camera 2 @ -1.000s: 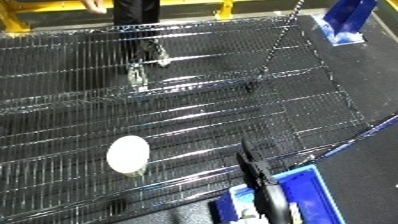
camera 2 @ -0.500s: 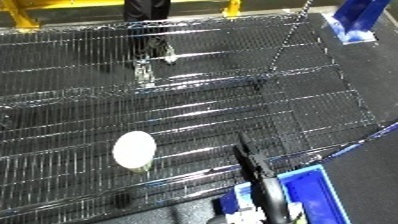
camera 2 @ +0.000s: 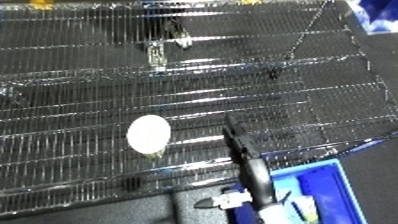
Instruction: Pick up the object and place it into the box
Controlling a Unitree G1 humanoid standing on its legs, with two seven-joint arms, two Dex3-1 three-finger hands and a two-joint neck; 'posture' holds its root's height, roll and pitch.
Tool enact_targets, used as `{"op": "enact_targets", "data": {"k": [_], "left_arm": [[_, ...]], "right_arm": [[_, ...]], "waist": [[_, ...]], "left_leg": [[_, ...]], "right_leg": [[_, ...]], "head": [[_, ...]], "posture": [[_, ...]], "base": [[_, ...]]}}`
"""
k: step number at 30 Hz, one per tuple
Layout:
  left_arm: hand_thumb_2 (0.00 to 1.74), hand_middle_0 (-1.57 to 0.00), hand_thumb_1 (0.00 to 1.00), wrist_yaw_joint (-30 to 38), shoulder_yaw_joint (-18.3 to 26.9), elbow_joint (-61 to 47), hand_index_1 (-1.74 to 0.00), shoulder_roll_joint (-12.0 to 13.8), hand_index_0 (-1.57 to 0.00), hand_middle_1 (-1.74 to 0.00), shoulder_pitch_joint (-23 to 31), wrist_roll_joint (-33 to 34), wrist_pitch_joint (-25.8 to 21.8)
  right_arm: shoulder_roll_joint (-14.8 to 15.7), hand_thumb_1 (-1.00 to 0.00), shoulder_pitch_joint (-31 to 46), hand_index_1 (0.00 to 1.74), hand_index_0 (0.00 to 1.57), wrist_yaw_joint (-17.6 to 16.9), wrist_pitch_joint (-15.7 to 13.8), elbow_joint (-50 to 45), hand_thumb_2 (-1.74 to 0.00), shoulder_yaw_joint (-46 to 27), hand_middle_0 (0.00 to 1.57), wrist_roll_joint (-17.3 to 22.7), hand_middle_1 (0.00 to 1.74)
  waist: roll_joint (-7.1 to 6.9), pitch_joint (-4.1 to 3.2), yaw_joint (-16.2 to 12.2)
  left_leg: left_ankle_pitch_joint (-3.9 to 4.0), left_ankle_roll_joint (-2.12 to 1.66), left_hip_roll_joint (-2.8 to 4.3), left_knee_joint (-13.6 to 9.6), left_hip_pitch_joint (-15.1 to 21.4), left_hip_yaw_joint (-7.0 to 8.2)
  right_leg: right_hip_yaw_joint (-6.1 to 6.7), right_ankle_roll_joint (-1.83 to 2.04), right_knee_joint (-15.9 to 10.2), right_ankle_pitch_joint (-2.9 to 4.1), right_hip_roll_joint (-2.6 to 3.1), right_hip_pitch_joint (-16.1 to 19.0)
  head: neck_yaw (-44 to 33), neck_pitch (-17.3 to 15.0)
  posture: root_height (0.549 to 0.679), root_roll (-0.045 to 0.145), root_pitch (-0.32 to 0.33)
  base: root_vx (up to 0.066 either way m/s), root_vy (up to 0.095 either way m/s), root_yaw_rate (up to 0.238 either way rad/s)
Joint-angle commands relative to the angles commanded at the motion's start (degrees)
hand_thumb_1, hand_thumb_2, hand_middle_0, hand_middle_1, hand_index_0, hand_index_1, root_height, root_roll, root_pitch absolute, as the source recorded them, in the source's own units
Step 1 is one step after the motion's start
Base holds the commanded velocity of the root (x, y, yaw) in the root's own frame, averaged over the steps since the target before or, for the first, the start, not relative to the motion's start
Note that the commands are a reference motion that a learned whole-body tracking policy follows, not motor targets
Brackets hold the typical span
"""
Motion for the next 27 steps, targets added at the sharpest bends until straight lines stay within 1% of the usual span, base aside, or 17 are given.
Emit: {"op": "enact_targets", "data": {"k": [2,7,14,17,20,21,22,23,27], "left_arm": [[1.74,-1.57,1.0,0.33,-0.29,-0.08,-1.74,0.14,-1.57,-1.74,-0.28,-0.14,-0.06],[1.74,-1.57,1.0,0.74,-1.09,-0.46,-1.74,0.44,-1.57,-1.74,-0.52,-0.52,-0.52],[1.74,-1.57,1.0,0.81,-2.09,-1.17,-1.74,0.88,-1.57,-1.74,-0.43,-1.18,-1.21],[1.74,-1.57,1.0,0.82,-2.53,-1.34,-1.74,0.81,-1.57,-1.74,-0.49,-1.25,-1.47],[1.74,-1.57,1.0,0.92,-2.76,-1.52,-1.74,0.6,-1.57,-1.74,-0.57,-1.26,-1.74],[1.74,-1.57,1.0,0.91,-2.82,-1.61,-1.74,0.6,-1.57,-1.74,-0.54,-1.29,-1.82],[1.74,-1.57,1.0,0.9,-2.85,-1.74,-1.74,0.61,-1.57,-1.74,-0.52,-1.32,-1.88],[1.74,-1.57,1.0,0.92,-2.91,-1.96,-1.74,0.62,-1.57,-1.74,-0.45,-1.34,-1.93],[1.74,-1.57,1.0,1.36,-3.12,-3.38,-1.74,0.61,-1.57,-1.74,-0.32,-1.42,-1.89]], "right_arm": [[-0.21,0.0,-1.61,0.0,0.0,-0.42,0.28,0.65,0.0,0.66,0.0,0.23,0.0],[-0.89,0.0,-4.85,0.0,0.0,-1.36,0.25,2.57,0.0,1.86,0.0,0.77,0.0],[-2.88,0.0,-8.21,0.0,0.0,-3.13,-0.98,5.53,0.0,1.83,0.0,1.78,0.0],[-3.28,0.0,-9.74,0.0,0.0,-4.19,-1.21,6.57,0.0,1.67,0.0,1.29,0.0],[-3.48,0.0,-11.04,0.0,0.0,-4.88,-1.08,7.29,0.0,1.61,0.0,0.81,0.0],[-3.55,0.0,-11.4,0.0,0.0,-4.95,-0.99,7.51,0.0,1.67,0.0,0.78,0.0],[-3.62,0.0,-11.7,0.0,0.0,-4.98,-0.92,7.72,0.0,1.75,0.0,0.8,0.0],[-3.66,0.0,-12.04,0.0,0.0,-4.98,-0.81,7.96,0.0,1.9,0.0,0.76,0.0],[-3.63,0.0,-13.96,0.0,0.0,-4.89,-0.1,9.24,0.0,2.91,0.0,0.65,0.0]], "waist": [[0.25,0.0,0.24],[0.95,0.0,0.76],[1.87,0.0,1.31],[2.26,0.0,1.51],[2.59,0.0,1.7],[2.71,0.0,1.8],[2.81,0.0,1.88],[2.96,0.0,2.01],[3.66,0.0,2.74]], "left_leg": [[-0.13,0.08,-0.24,0.3,-0.93,0.05],[-0.62,0.49,-0.83,1.04,-2.84,0.26],[-1.76,0.88,-1.39,2.57,-4.98,0.54],[-2.16,1.08,-1.6,3.18,-5.96,0.74],[-2.44,1.27,-1.75,3.65,-6.88,0.98],[-2.52,1.34,-1.81,3.8,-7.21,1.05],[-2.6,1.41,-1.87,3.95,-7.52,1.1],[-2.69,1.5,-1.95,4.16,-7.95,1.15],[-3.13,1.99,-2.39,5.32,-10.28,1.34]], "right_leg": [[-0.01,-0.01,0.35,0.05,-0.08,-1.03],[0.06,-0.01,1.21,0.04,-0.28,-3.2],[0.15,-0.04,2.44,-0.27,-0.82,-5.49],[0.24,-0.09,3.04,-0.4,-0.91,-6.62],[0.34,-0.14,3.5,-0.46,-0.98,-7.72],[0.35,-0.15,3.67,-0.47,-0.99,-8.11],[0.37,-0.16,3.84,-0.49,-0.99,-8.48],[0.36,-0.18,4.07,-0.51,-1.01,-8.96],[0.36,-0.25,5.41,-0.74,-1.01,-11.48]], "head": [[1.05,1.04],[2.93,1.95],[5.16,4.21],[5.94,5.48],[6.1,5.72],[6.8,7.17],[6.87,7.35],[7.53,8.62],[8.39,9.47]], "posture": [[0.648,0.054,0.048],[0.646,0.053,0.071],[0.643,0.053,0.093],[0.641,0.053,0.104],[0.64,0.052,0.115],[0.639,0.052,0.119],[0.639,0.052,0.123],[0.638,0.052,0.128],[0.634,0.049,0.154]], "base": [[0.001,0.045,0.076],[0.008,0.051,0.05],[0.037,0.05,0.034],[0.04,0.054,0.008],[0.023,0.045,0.006],[0.027,0.047,0.016],[0.02,0.039,0.013],[0.028,0.053,0.03],[0.026,0.059,0.038]]}}
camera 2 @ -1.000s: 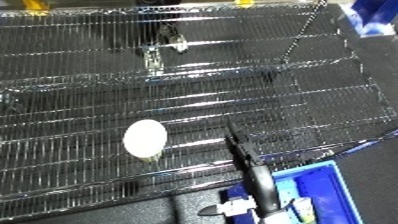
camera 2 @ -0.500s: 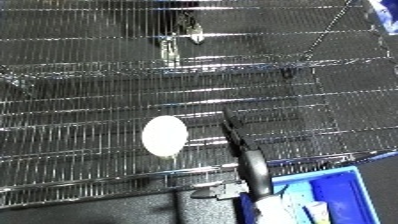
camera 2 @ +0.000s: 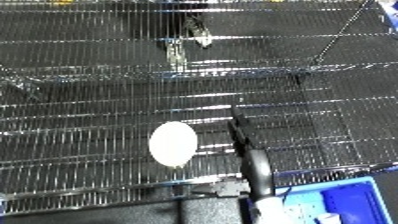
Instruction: Pick up the object and place it into the box
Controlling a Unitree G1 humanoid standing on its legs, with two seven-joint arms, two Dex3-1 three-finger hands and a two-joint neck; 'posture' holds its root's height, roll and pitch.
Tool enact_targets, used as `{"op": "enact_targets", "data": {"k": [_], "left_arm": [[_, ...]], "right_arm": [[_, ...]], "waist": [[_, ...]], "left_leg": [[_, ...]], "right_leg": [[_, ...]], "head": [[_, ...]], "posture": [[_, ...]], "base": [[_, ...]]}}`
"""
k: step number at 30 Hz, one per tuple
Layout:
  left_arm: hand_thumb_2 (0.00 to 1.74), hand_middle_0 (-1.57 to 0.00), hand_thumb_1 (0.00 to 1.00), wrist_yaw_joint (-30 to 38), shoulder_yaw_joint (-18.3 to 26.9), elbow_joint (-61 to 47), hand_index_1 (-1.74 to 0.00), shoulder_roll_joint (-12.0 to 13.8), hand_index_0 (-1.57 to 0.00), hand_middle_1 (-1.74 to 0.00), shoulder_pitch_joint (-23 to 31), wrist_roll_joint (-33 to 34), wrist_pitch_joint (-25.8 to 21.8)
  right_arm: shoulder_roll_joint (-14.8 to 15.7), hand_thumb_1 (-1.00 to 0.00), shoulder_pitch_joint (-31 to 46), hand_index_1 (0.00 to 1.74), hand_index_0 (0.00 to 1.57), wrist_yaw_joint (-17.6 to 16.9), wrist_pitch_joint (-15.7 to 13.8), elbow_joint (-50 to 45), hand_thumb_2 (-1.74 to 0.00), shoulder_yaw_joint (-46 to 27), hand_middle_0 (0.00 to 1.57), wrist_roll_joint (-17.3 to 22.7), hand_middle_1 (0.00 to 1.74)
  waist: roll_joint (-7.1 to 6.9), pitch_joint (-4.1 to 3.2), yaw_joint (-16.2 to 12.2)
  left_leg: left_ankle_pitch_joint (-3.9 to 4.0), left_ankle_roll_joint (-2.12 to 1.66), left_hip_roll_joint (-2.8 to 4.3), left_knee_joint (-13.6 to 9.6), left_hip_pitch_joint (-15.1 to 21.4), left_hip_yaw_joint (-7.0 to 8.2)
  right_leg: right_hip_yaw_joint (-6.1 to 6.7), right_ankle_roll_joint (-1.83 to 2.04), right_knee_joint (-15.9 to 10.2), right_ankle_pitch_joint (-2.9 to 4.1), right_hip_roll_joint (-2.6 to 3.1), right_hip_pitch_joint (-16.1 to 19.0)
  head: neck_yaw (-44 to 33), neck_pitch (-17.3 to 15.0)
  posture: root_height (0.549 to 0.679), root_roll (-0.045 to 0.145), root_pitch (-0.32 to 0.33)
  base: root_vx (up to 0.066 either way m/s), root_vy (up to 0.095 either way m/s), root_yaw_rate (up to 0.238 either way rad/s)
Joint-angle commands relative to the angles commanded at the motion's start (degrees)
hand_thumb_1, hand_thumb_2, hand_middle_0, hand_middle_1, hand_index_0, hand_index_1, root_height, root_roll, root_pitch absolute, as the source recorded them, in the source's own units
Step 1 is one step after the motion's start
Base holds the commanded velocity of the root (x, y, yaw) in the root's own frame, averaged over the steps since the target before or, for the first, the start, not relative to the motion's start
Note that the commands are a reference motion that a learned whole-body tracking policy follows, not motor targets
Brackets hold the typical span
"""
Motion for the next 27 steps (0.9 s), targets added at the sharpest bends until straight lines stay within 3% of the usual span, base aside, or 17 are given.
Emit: {"op": "enact_targets", "data": {"k": [8,17,27], "left_arm": [[1.74,-1.57,1.0,0.77,-0.91,-1.6,-1.74,-0.26,-1.57,-1.74,-0.62,-0.38,0.47],[1.74,-1.57,1.0,1.07,-2.14,-2.32,-1.74,-0.38,-1.57,-1.74,-0.89,-0.92,0.19],[1.74,-1.57,1.0,0.35,-3.06,-2.5,-1.74,-0.31,-1.57,-1.74,-0.55,-1.46,-0.13]], "right_arm": [[0.3,0.0,-3.98,0.0,0.0,0.89,1.12,3.1,0.0,2.26,0.0,-0.28,0.0],[0.81,0.0,-8.74,0.0,0.0,1.38,2.31,6.83,0.0,4.28,0.0,0.55,0.0],[1.8,-0.5,-12.28,0.87,0.79,0.94,1.69,9.39,-0.87,5.37,0.79,1.75,0.87]], "waist": [[0.82,0.0,1.12],[1.69,0.0,2.51],[2.38,0.0,3.54]], "left_leg": [[-0.81,0.63,-0.73,2.42,-3.67,0.08],[-1.32,1.09,-1.38,3.93,-6.28,0.01],[-1.3,1.4,-1.83,4.08,-7.04,-0.26]], "right_leg": [[-0.18,-0.13,2.58,-0.51,-0.03,-3.8],[-0.52,-0.19,4.06,-0.78,-0.26,-6.34],[-0.81,-0.26,4.5,-0.82,-0.37,-7.23]], "head": [[2.41,2.05],[4.81,3.88],[6.82,4.98]], "posture": [[0.627,0.044,0.188],[0.622,0.04,0.213],[0.621,0.038,0.223]], "base": [[0.018,0.035,0.039],[0.012,0.024,0.038],[-0.002,0.008,0.02]]}}
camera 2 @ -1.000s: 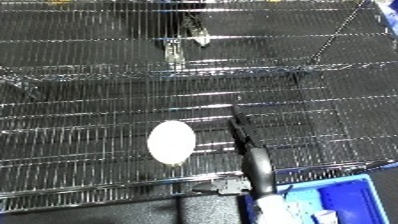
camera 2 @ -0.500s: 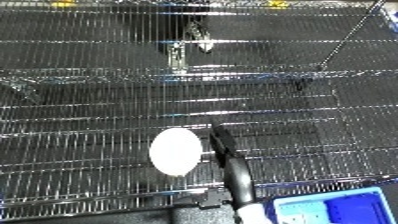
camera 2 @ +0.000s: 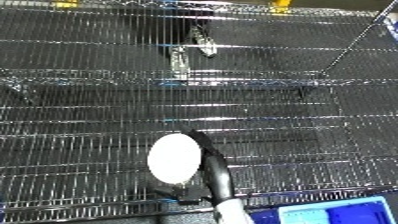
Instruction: Pick up the object and place it into the box
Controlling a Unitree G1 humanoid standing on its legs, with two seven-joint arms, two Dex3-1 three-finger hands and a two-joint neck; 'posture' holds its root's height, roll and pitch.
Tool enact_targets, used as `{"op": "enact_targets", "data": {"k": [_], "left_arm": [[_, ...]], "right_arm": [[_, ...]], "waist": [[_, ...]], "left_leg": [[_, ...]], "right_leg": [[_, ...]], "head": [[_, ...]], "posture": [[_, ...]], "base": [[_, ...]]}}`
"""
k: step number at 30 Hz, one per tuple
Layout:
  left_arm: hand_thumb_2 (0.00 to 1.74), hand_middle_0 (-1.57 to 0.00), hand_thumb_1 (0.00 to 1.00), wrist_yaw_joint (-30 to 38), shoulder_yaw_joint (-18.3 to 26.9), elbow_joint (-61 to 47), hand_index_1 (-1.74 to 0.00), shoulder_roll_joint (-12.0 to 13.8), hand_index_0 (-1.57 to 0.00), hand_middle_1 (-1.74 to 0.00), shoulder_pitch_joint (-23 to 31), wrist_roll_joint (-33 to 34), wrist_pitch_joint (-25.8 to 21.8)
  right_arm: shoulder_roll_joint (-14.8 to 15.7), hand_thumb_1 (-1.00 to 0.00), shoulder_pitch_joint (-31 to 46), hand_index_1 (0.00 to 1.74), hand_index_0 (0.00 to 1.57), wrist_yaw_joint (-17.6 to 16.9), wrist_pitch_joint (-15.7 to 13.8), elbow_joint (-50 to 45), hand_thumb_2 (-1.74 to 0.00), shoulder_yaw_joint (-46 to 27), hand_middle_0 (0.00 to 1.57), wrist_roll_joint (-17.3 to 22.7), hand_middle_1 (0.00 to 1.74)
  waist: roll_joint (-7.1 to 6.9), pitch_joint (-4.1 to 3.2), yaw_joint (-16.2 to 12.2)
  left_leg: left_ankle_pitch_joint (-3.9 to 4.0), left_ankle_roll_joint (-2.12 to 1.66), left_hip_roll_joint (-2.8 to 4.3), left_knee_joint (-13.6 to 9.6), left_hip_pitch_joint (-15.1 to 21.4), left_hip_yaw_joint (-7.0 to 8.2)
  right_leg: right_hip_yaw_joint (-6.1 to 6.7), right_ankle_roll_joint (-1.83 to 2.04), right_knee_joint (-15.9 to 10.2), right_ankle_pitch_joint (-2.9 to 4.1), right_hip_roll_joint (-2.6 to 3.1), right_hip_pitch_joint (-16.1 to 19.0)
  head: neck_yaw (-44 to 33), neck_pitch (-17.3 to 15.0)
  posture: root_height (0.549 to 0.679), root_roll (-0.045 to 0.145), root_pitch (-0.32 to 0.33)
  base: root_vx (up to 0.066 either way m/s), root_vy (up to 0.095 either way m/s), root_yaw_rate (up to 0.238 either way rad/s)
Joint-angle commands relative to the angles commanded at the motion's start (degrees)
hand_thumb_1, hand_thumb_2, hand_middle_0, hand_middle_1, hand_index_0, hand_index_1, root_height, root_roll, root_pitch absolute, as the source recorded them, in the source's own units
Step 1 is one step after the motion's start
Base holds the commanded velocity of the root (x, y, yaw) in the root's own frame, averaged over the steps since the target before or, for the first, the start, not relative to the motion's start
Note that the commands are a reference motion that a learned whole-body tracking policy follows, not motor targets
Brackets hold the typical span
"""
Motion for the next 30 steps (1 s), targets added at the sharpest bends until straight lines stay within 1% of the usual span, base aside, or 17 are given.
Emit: {"op": "enact_targets", "data": {"k": [2,8,11,15,18,23,25,27,30], "left_arm": [[1.74,-1.57,1.0,-0.05,-0.2,0.09,-1.74,-0.05,-1.57,-1.74,-0.07,-0.06,-0.11],[1.74,-1.57,1.0,-0.21,-0.35,0.55,-1.74,0.08,-1.57,-1.74,-0.04,-0.21,-0.55],[1.74,-1.57,1.0,-0.42,-0.26,1.01,-1.74,0.16,-1.57,-1.74,0.17,-0.21,-1.07],[1.74,-1.57,1.0,-0.97,0.18,1.86,-1.74,0.34,-1.57,-1.74,0.61,-0.31,-1.48],[1.74,-1.57,1.0,-1.26,0.69,2.49,-1.74,0.39,-1.57,-1.74,0.81,-0.55,-1.59],[1.74,-1.57,1.0,-1.37,1.78,3.42,-1.74,-0.01,-1.57,-1.74,1.01,-0.73,-1.9],[1.74,-1.57,1.0,-1.5,2.33,3.7,-1.74,-0.18,-1.57,-1.74,1.1,-0.56,-1.95],[1.74,-1.57,1.0,-1.44,2.88,3.84,-1.74,-0.33,-1.57,-1.74,1.15,-0.25,-1.91],[1.74,-1.57,1.0,-1.16,3.86,4.18,-1.74,-0.53,-1.57,-1.74,1.06,0.13,-1.63]], "right_arm": [[-0.05,-0.6,-0.49,1.04,0.94,-0.35,0.1,0.35,-1.04,-0.01,0.94,-0.16,1.04],[-0.34,-0.6,-0.8,1.04,0.94,-1.6,0.03,0.93,-1.04,-0.24,0.94,-0.36,1.04],[-0.45,-0.6,-0.34,1.04,0.94,-2.1,-0.7,0.51,-1.04,-0.57,0.94,-0.63,1.04],[-0.65,-0.6,1.31,1.04,0.94,-2.84,-1.65,-1.82,-1.04,-1.45,0.94,-0.83,1.04],[-0.79,-0.6,4.02,1.04,0.94,-3.44,-2.07,-5.54,-1.04,-2.67,0.94,-0.89,1.04],[-0.39,-0.6,10.89,1.04,0.94,-4.29,-2.94,-13.53,-1.04,-5.54,0.94,-1.49,1.04],[-0.04,-0.6,13.98,1.04,0.94,-4.4,-3.24,-16.86,-1.04,-6.88,0.94,-1.6,1.04],[0.38,-0.6,16.97,1.04,0.94,-4.43,-3.52,-19.94,-1.04,-8.1,0.94,-2.07,1.04],[1.14,-0.6,21.0,1.04,0.94,-4.33,-4.02,-23.69,-1.04,-9.71,0.94,-3.0,1.04]], "waist": [[0.03,0.0,0.04],[-0.12,0.0,-0.08],[-0.33,0.0,-0.3],[-0.92,0.0,-0.97],[-1.69,0.0,-1.95],[-3.28,0.0,-4.16],[-3.92,0.0,-5.12],[-4.51,0.0,-6.07],[-5.35,0.0,-7.47]], "left_leg": [[-0.02,0.03,-0.02,-0.02,0.01,-0.03],[0.22,0.03,0.17,-0.79,0.78,-0.13],[0.58,-0.04,0.37,-1.87,1.82,-0.33],[1.18,-0.27,0.84,-4.02,4.42,-0.74],[1.63,-0.5,1.42,-5.99,7.06,-1.03],[2.6,-0.93,2.73,-9.66,12.09,-1.37],[3.12,-1.14,3.3,-11.27,14.28,-1.44],[3.56,-1.37,3.87,-12.68,16.35,-1.38],[3.88,-1.75,4.61,-14.07,19.08,-1.1]], "right_leg": [[-0.04,-0.03,0.05,-0.03,0.01,-0.04],[-0.08,-0.15,-0.56,0.06,0.19,0.71],[-0.03,-0.18,-1.45,0.22,0.34,1.69],[0.17,-0.21,-3.26,0.47,0.64,4.04],[0.44,-0.12,-5.05,0.75,0.91,6.39],[1.01,0.12,-8.38,1.34,1.41,10.8],[1.22,0.26,-9.87,1.62,1.7,12.73],[1.38,0.37,-11.22,1.85,2.01,14.64],[1.53,0.41,-12.8,1.99,2.51,17.33]], "head": [[0.07,0.02],[-0.07,0.84],[-0.3,1.19],[-1.82,0.99],[-3.49,0.59],[-6.9,-0.54],[-8.35,-0.7],[-9.94,-1.53],[-10.98,-2.58]], "posture": [[0.621,0.037,0.223],[0.622,0.037,0.218],[0.625,0.037,0.212],[0.629,0.038,0.196],[0.634,0.039,0.179],[0.642,0.041,0.144],[0.646,0.041,0.129],[0.649,0.041,0.114],[0.652,0.042,0.091]], "base": [[-0.024,-0.004,0.001],[-0.036,-0.02,-0.022],[-0.056,-0.039,-0.032],[-0.062,-0.037,-0.065],[-0.064,-0.039,-0.113],[-0.062,-0.044,-0.151],[-0.065,-0.065,-0.147],[-0.066,-0.077,-0.146],[-0.063,-0.092,-0.141]]}}
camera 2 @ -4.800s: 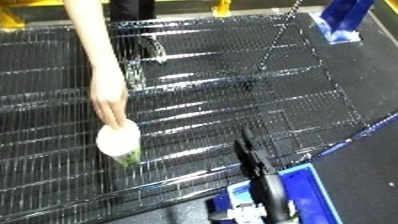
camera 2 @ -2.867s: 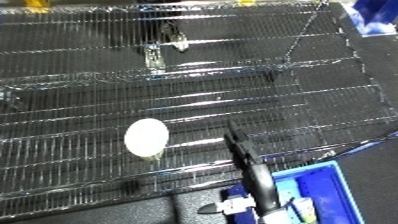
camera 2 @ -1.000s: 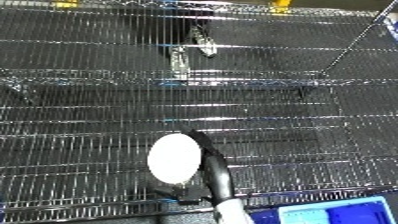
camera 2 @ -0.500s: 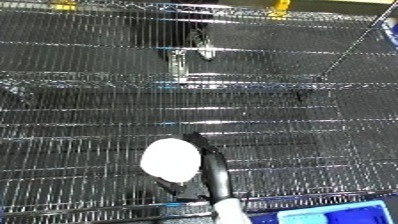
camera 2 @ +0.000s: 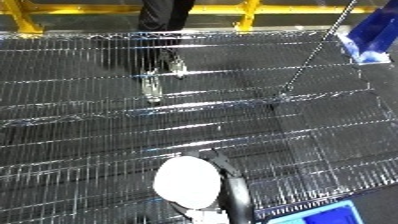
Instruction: Pick up the object and place it into the box
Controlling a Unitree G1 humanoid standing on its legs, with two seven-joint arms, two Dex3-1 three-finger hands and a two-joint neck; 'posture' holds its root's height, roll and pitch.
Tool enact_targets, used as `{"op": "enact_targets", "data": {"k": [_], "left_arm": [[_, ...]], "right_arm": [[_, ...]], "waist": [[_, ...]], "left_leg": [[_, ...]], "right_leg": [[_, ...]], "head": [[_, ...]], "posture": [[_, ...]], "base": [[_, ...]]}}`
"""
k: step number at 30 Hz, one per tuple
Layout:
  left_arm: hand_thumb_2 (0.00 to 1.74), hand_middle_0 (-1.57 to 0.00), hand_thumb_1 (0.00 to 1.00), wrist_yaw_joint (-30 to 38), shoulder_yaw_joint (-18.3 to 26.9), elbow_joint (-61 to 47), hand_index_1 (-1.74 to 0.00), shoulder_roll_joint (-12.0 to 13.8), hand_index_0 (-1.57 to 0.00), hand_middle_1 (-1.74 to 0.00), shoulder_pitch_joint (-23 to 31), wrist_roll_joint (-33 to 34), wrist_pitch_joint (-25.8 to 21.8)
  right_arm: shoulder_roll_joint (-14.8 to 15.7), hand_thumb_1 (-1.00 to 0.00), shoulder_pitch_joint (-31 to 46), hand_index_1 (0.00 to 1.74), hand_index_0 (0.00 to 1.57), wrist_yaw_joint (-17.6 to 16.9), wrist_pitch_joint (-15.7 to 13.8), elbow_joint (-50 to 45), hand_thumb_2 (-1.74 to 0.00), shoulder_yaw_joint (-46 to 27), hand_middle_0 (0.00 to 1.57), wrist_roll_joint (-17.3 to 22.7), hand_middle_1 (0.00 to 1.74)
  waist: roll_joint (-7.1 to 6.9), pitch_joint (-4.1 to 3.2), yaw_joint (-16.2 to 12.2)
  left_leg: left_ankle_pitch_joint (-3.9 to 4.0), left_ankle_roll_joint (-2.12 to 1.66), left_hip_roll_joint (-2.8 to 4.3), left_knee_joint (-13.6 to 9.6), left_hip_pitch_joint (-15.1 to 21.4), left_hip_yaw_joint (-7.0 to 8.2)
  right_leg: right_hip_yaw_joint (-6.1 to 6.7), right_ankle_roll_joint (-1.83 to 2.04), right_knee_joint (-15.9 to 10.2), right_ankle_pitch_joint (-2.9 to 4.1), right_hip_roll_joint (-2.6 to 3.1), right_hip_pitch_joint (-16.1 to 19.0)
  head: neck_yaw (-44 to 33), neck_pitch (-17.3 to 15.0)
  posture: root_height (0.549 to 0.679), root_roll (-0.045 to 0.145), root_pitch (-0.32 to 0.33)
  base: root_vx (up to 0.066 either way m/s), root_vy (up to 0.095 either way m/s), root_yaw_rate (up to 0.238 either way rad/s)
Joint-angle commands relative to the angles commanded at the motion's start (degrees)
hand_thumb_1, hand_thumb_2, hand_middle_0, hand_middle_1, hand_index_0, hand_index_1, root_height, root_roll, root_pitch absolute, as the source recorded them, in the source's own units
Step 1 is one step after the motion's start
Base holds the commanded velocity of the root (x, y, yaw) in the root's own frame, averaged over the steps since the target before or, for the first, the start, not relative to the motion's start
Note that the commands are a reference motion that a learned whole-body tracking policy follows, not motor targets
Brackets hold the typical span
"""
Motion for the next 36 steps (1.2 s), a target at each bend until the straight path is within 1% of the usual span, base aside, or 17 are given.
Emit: {"op": "enact_targets", "data": {"k": [4,7,9,11,13,17,20,22,25,28,32,36], "left_arm": [[1.74,-1.57,1.0,-0.4,1.39,0.41,-1.74,-0.14,-1.57,-1.74,0.09,0.74,0.67],[1.74,-1.57,1.0,-0.49,2.18,0.14,-1.74,-0.18,-1.57,-1.74,0.31,1.35,1.12],[1.74,-1.57,1.0,-0.5,2.66,0.17,-1.74,-0.23,-1.57,-1.74,0.49,1.72,1.37],[1.74,-1.57,1.0,-0.56,3.17,0.18,-1.74,-0.27,-1.57,-1.74,0.93,2.03,1.58],[1.74,-1.57,1.0,-0.7,3.73,-0.01,-1.74,-0.26,-1.57,-1.74,1.64,2.13,1.79],[1.74,-1.57,1.0,-0.89,4.67,-0.81,-1.74,-0.15,-1.57,-1.74,2.76,2.13,2.22],[1.74,-1.57,1.0,-1.19,4.91,-0.51,-1.74,-0.14,-1.57,-1.74,3.08,2.04,2.02],[1.74,-1.57,1.0,-1.45,5.07,-0.26,-1.74,-0.26,-1.57,-1.74,3.33,1.98,1.75],[1.74,-1.57,1.0,-1.73,5.27,-0.24,-1.74,-0.46,-1.57,-1.74,3.63,1.85,1.36],[1.74,-1.57,1.0,-1.63,5.1,0.23,-1.74,-0.81,-1.57,-1.74,3.42,1.42,0.61],[1.74,-1.57,1.0,-1.67,4.96,1.65,-1.74,-1.64,-1.57,-1.74,3.18,0.51,-0.85],[1.74,-1.57,1.0,-1.67,4.45,2.64,-1.74,-2.27,-1.57,-1.74,2.9,-0.01,-1.71]], "right_arm": [[0.69,-0.6,4.84,1.04,0.94,-0.08,-1.16,-3.36,-1.04,-2.18,0.94,-0.3,1.04],[1.1,-0.6,8.18,1.04,0.94,-0.31,-2.31,-5.14,-1.04,-3.69,0.94,0.02,1.04],[1.27,-0.6,10.55,1.04,0.94,-0.44,-3.18,-5.81,-1.04,-4.77,0.94,0.37,1.04],[1.28,-0.6,13.01,1.04,0.94,-0.64,-4.06,-6.12,-1.04,-5.86,0.94,0.8,1.04],[1.27,-0.6,15.41,1.04,0.94,-0.86,-4.85,-6.37,-1.04,-6.93,0.94,1.33,1.04],[1.07,-0.6,19.3,1.04,0.94,-1.59,-5.9,-6.91,-1.04,-8.89,0.94,2.66,1.04],[1.03,-0.6,21.14,1.04,0.94,-2.74,-6.54,-6.62,-1.04,-9.85,0.94,3.23,1.04],[0.83,-0.6,22.24,1.04,0.94,-3.66,-6.9,-6.23,-1.04,-10.54,0.94,3.57,1.04],[0.42,-0.6,23.58,1.04,0.94,-5.19,-7.27,-5.55,-1.04,-11.76,0.94,4.57,1.04],[0.2,-0.6,24.5,1.04,0.94,-6.44,-8.08,-4.41,-1.04,-12.99,0.94,6.87,1.04],[-0.01,-0.6,25.68,1.04,0.94,-6.03,-9.38,-2.01,-1.04,-15.09,0.94,10.75,1.04],[-0.74,-0.6,26.35,1.04,0.94,-5.64,-9.61,0.28,-1.04,-16.79,0.94,12.86,1.04]], "waist": [[-0.95,0.0,-1.62],[-1.36,0.0,-2.65],[-1.54,-0.13,-3.41],[-1.63,-0.46,-4.14],[-1.61,-0.95,-4.8],[-1.4,-1.71,-6.15],[-1.18,-2.09,-7.09],[-1.0,-2.27,-7.7],[-0.67,-2.39,-8.57],[-0.08,-2.34,-9.62],[1.12,-2.08,-11.29],[2.2,-2.11,-12.54]], "left_leg": [[0.22,-0.45,0.89,-1.29,3.14,0.45],[0.53,-0.68,1.64,-2.33,5.24,0.92],[0.68,-0.87,2.21,-2.94,6.59,1.23],[0.78,-1.08,2.79,-3.43,7.72,1.51],[0.88,-1.26,3.3,-3.84,8.58,1.81],[1.06,-1.59,4.08,-4.48,9.64,2.73],[1.17,-1.82,4.49,-5.1,10.4,3.42],[1.3,-1.98,4.73,-5.59,10.87,3.9],[1.56,-2.16,4.99,-6.3,11.25,4.65],[1.74,-2.4,5.15,-6.9,11.58,5.37],[2.1,-2.85,5.36,-7.82,12.35,6.27],[2.58,-3.19,5.32,-8.98,12.95,6.98]], "right_leg": [[0.2,-0.01,-1.88,0.21,0.64,3.17],[0.42,0.08,-3.08,0.38,0.94,5.1],[0.6,0.07,-3.81,0.42,1.09,6.41],[0.85,0.01,-4.51,0.46,1.24,7.58],[1.13,-0.03,-5.12,0.53,1.41,8.47],[1.73,-0.09,-6.17,0.66,1.64,9.53],[2.16,-0.1,-7.06,0.9,1.69,10.1],[2.45,-0.04,-7.64,1.11,1.64,10.33],[2.91,0.11,-8.43,1.5,1.58,10.32],[3.36,0.22,-9.21,1.89,1.55,10.23],[4.06,0.35,-9.79,2.06,1.37,10.24],[4.66,0.51,-10.17,2.06,1.17,10.19]], "head": [[-0.04,-1.75],[0.2,-3.2],[0.61,-4.27],[1.38,-5.21],[2.13,-5.84],[5.12,-7.33],[7.68,-7.87],[9.07,-8.09],[12.46,-8.83],[16.98,-10.23],[20.89,-10.72],[24.11,-10.7]], "posture": [[0.655,0.045,0.062],[0.657,0.046,0.046],[0.659,0.047,0.034],[0.66,0.048,0.024],[0.661,0.049,0.018],[0.663,0.053,0.013],[0.664,0.056,0.011],[0.665,0.059,0.012],[0.667,0.062,0.017],[0.668,0.065,0.021],[0.668,0.07,0.023],[0.669,0.073,0.027]], "base": [[-0.06,-0.107,-0.132],[-0.072,-0.083,-0.179],[-0.059,-0.069,-0.207],[-0.041,-0.062,-0.205],[-0.026,-0.048,-0.196],[-0.056,-0.027,-0.195],[-0.061,-0.012,-0.167],[-0.066,0.004,-0.18],[-0.088,0.029,-0.197],[-0.08,0.076,-0.203],[-0.039,0.119,-0.201],[-0.021,0.096,-0.118]]}}
